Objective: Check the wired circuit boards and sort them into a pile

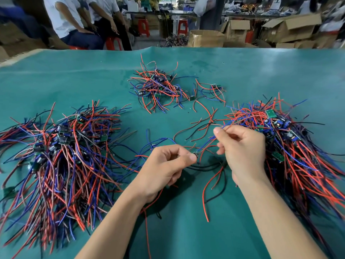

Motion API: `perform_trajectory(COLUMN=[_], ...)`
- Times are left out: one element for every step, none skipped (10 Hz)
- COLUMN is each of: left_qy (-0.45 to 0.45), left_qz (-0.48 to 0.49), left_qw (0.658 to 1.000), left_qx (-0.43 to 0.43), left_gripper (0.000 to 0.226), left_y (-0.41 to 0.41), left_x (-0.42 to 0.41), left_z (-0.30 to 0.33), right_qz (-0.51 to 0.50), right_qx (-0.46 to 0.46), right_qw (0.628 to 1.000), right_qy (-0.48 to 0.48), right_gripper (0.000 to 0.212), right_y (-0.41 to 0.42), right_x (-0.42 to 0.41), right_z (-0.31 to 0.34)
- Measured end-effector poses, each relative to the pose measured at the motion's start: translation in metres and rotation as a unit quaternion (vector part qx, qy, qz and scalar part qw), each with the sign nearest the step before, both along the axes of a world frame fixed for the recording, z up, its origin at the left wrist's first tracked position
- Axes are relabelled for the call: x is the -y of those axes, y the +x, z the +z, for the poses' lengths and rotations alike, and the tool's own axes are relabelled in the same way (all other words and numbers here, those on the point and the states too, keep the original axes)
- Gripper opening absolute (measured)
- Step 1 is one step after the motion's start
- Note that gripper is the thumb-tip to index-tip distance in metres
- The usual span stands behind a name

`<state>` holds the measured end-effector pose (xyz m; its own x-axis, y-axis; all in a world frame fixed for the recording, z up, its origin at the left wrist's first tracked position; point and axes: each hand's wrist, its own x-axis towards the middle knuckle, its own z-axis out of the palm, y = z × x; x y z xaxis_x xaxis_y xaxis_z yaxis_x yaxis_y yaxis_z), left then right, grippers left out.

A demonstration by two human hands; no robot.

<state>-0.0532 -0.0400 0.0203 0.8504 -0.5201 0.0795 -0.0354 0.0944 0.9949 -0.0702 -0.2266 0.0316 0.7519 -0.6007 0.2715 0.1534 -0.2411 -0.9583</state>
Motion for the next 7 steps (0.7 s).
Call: perform_trajectory(left_qy=[-0.001, -0.009, -0.064, -0.080, -0.084, -0.121, -0.107], left_qz=[-0.019, -0.008, 0.041, 0.067, 0.097, 0.096, 0.079], left_qw=[1.000, 1.000, 0.997, 0.994, 0.990, 0.983, 0.984], left_qx=[0.007, 0.000, -0.034, -0.045, -0.060, -0.095, -0.116], left_gripper=[0.020, 0.036, 0.024, 0.017, 0.028, 0.014, 0.015], left_y=[-0.001, 0.003, 0.009, 0.012, 0.012, 0.015, 0.014], left_x=[0.000, -0.008, -0.015, -0.009, -0.005, -0.007, -0.005], left_z=[-0.001, -0.002, -0.003, -0.005, -0.009, -0.011, -0.011], right_qz=[-0.037, -0.121, -0.101, -0.001, 0.087, 0.124, 0.093], right_qx=[0.034, 0.109, 0.131, 0.053, -0.052, -0.163, -0.178], right_qw=[0.997, 0.986, 0.980, 0.996, 0.995, 0.967, 0.946], right_qy=[-0.056, 0.029, 0.112, 0.074, 0.016, -0.151, -0.256], right_gripper=[0.022, 0.020, 0.022, 0.022, 0.028, 0.043, 0.035], right_y=[-0.002, -0.003, -0.007, -0.008, -0.006, -0.006, -0.014], right_x=[0.004, 0.025, 0.038, 0.013, -0.011, -0.025, -0.029], right_z=[0.003, 0.018, 0.026, 0.013, 0.006, 0.004, 0.012])
